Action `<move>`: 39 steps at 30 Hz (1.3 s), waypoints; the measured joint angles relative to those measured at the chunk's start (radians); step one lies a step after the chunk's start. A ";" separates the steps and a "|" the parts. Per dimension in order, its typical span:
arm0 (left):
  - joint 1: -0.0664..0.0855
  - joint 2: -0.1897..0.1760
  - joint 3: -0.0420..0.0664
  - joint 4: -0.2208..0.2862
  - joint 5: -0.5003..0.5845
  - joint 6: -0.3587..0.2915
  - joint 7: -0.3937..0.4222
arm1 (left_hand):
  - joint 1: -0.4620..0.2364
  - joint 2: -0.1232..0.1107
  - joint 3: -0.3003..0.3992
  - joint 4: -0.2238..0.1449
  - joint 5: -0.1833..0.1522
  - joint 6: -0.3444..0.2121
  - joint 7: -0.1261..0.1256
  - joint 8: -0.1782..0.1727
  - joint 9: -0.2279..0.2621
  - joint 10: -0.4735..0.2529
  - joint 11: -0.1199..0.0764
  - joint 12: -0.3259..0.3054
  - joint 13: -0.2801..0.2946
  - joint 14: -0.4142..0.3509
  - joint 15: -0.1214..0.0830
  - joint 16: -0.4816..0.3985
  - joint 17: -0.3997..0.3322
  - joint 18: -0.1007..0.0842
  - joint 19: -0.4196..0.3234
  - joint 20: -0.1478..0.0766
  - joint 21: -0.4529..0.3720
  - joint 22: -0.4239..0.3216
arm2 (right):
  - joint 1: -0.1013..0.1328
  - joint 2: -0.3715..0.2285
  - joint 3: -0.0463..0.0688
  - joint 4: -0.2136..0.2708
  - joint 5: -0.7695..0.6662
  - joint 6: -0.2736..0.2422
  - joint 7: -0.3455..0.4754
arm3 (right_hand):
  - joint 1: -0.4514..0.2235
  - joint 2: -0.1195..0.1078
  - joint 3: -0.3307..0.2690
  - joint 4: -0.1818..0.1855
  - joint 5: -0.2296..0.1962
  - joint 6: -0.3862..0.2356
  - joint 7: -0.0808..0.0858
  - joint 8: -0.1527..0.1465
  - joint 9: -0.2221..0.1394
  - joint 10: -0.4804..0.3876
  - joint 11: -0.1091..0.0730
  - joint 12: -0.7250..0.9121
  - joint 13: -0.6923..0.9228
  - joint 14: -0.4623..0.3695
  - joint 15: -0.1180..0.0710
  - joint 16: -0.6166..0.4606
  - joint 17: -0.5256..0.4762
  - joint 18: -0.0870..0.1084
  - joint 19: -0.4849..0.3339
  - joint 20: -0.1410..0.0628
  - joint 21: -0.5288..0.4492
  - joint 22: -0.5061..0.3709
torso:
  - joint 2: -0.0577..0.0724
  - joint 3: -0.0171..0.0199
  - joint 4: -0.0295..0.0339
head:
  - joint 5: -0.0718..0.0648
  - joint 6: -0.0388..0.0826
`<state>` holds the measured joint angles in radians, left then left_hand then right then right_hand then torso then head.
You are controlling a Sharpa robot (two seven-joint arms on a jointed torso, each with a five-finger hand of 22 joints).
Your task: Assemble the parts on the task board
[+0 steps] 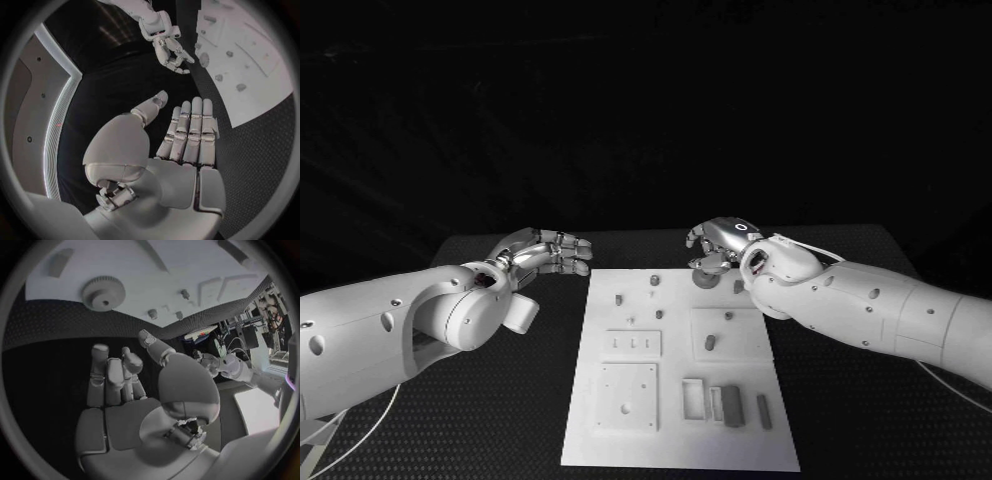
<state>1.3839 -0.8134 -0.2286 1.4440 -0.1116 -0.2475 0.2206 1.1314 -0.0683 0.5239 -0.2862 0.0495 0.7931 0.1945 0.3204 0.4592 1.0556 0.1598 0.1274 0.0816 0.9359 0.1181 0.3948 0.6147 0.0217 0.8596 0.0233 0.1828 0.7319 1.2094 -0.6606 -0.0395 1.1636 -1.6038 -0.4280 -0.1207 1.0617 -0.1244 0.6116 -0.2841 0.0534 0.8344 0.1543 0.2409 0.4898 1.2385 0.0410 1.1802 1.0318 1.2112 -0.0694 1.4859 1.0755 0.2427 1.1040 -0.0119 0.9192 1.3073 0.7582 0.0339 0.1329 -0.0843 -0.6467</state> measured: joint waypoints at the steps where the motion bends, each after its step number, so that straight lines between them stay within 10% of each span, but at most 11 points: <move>1: 0.000 -0.002 0.001 0.000 0.000 0.002 0.002 | 0.000 0.000 0.000 0.000 0.000 0.000 0.000 0.000 0.000 0.000 0.000 0.000 0.000 0.000 0.000 0.000 0.000 0.000 0.000 0.000 0.000 0.000 | 0.009 -0.017 0.000 0.010 0.007 0.012 0.001 | 0.006 -0.012 0.002 -0.002 0.000 0.000 0.000 0.000 -0.001 0.000 0.000 0.000 0.000 0.000 0.000 0.000 -0.001 0.000 0.000 0.000 0.000 0.000 | 0.000 0.0006 -0.0013 | 0.000 0.002; 18: 0.000 -0.005 0.006 -0.008 0.000 0.011 0.014 | 0.000 0.000 0.000 0.000 0.000 0.000 0.000 0.000 -0.001 0.000 0.000 0.000 -0.001 0.000 0.000 0.000 0.002 0.000 0.000 0.000 0.000 0.001 | 0.027 -0.029 0.000 -0.020 0.051 0.198 0.017 | -0.010 -0.103 0.029 0.046 0.000 -0.039 0.016 -0.019 -0.012 -0.011 0.011 0.000 0.002 -0.018 0.018 0.000 -0.020 0.000 -0.004 0.003 0.000 0.000 | 0.004 0.0058 -0.0102 | -0.007 0.005; 39: 0.000 0.000 0.006 -0.013 0.000 0.013 0.013 | 0.000 0.000 -0.003 0.003 0.000 0.000 0.000 0.000 -0.001 0.003 0.003 0.000 -0.001 0.000 0.000 -0.004 0.004 0.000 0.000 0.000 0.000 0.001 | -0.003 0.047 -0.010 -0.138 -0.008 0.206 0.042 | -0.007 -0.101 0.032 0.057 0.000 -0.061 0.023 -0.026 -0.009 -0.014 0.022 0.013 0.017 -0.018 0.025 0.008 -0.006 -0.001 -0.006 0.006 0.000 0.000 | 0.004 0.0032 -0.0059 | -0.010 0.001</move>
<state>1.3839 -0.8131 -0.2226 1.4312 -0.1115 -0.2344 0.2337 1.1314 -0.0683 0.5212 -0.2835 0.0495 0.7931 0.1945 0.3204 0.4585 1.0582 0.1624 0.1275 0.0808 0.9359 0.1181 0.3908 0.6188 0.0217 0.8596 0.0233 0.1828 0.7324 1.2067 -0.6141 -0.0495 1.0251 -1.6114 -0.2217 -0.0789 1.0548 -0.2251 0.6432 -0.2274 0.0535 0.7736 0.1772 0.2148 0.4806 1.2241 0.0625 1.1929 1.0491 1.1931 -0.0447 1.4944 1.0695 0.2415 1.0984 -0.0063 0.9192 1.3073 0.7621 0.0371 0.1269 -0.0940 -0.6454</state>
